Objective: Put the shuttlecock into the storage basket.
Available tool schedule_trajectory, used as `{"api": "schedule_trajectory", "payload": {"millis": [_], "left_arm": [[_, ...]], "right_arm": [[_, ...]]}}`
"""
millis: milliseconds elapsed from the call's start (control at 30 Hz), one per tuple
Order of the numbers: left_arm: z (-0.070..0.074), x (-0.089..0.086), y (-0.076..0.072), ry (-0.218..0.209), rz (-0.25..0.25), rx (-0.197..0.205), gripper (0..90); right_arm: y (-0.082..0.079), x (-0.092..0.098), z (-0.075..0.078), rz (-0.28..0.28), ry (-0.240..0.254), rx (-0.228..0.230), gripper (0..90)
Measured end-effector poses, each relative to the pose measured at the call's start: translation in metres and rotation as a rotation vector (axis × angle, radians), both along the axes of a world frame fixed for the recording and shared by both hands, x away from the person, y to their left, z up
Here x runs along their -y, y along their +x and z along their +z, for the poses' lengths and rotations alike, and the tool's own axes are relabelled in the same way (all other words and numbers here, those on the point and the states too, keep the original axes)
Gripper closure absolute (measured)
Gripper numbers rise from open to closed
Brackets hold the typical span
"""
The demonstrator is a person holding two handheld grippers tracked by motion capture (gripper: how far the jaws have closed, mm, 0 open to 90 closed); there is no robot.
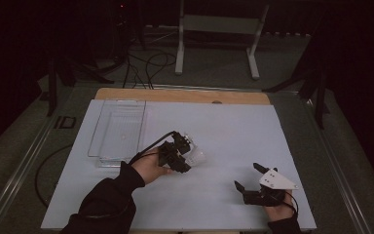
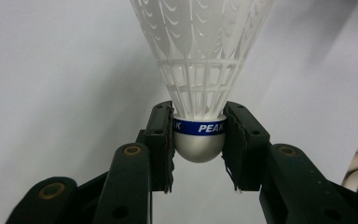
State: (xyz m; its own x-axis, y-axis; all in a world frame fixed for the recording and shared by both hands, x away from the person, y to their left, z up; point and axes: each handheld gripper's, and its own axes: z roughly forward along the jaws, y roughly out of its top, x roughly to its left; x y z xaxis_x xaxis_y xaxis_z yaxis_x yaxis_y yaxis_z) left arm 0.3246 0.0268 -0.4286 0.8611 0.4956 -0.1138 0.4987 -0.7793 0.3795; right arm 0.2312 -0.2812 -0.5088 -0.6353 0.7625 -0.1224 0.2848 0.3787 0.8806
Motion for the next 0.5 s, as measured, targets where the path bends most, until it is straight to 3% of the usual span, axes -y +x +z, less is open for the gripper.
{"api": "schedule_trajectory", "payload": {"millis": [500], "left_arm": [[0.020, -0.024, -0.002, -0.007, 0.007, 0.026, 66.1]], "right_arm": [[0.000, 0.000, 0.001, 0.001, 0.000, 0.001, 8.9]]}}
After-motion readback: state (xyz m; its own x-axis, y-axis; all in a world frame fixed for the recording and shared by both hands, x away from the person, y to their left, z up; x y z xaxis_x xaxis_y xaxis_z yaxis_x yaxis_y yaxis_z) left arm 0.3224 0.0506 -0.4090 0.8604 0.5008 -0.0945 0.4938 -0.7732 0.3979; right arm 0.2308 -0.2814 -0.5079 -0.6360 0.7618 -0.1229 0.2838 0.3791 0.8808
